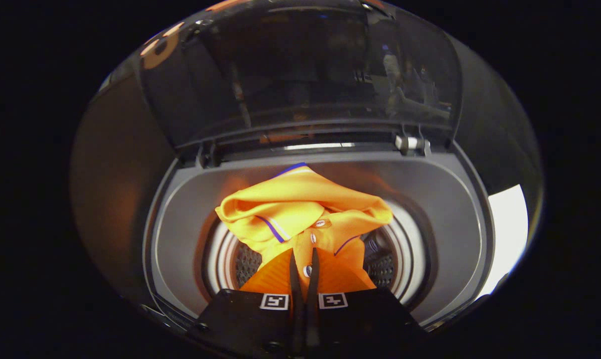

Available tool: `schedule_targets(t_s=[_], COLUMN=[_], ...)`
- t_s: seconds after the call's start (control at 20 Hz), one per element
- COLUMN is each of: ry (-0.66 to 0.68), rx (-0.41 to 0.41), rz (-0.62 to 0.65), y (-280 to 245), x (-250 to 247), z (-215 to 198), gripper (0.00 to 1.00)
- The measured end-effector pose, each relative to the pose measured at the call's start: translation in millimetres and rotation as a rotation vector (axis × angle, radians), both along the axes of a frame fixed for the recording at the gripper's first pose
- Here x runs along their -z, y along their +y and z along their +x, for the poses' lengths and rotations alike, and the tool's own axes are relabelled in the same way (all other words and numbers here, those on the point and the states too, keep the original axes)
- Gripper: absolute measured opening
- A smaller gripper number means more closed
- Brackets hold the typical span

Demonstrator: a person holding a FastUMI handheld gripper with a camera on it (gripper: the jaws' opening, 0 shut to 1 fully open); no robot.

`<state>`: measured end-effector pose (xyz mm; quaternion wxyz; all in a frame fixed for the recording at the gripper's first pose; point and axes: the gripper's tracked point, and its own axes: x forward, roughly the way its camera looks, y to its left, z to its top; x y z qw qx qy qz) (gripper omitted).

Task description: Put the clothes into the washing machine and then close the washing machine lid.

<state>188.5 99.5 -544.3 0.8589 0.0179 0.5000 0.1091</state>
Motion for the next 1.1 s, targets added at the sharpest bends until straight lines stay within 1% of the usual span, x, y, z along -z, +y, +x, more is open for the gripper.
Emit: schedule_targets(t_s=[0.05,0.35,0.5,0.65,0.75,0.8,0.95,1.1], ry=[0.016,0.115,0.150,0.157,0.161,0.158,0.128,0.142], rx=[0.009,0.003,0.017,0.041,0.043,0.041,0.024,0.018], rz=[0.000,-0.045,-0.057,-0.074,-0.097,-0.110,-0.110,-0.104], y=[-2,-1,-3,-7,-11,-12,-12,-11], x=[3,25,30,31,32,32,27,27], z=[1,-2,-2,-1,0,0,5,1], gripper=[0.08,0.08,0.09,0.09,0.12,0.19,0.54,0.89])
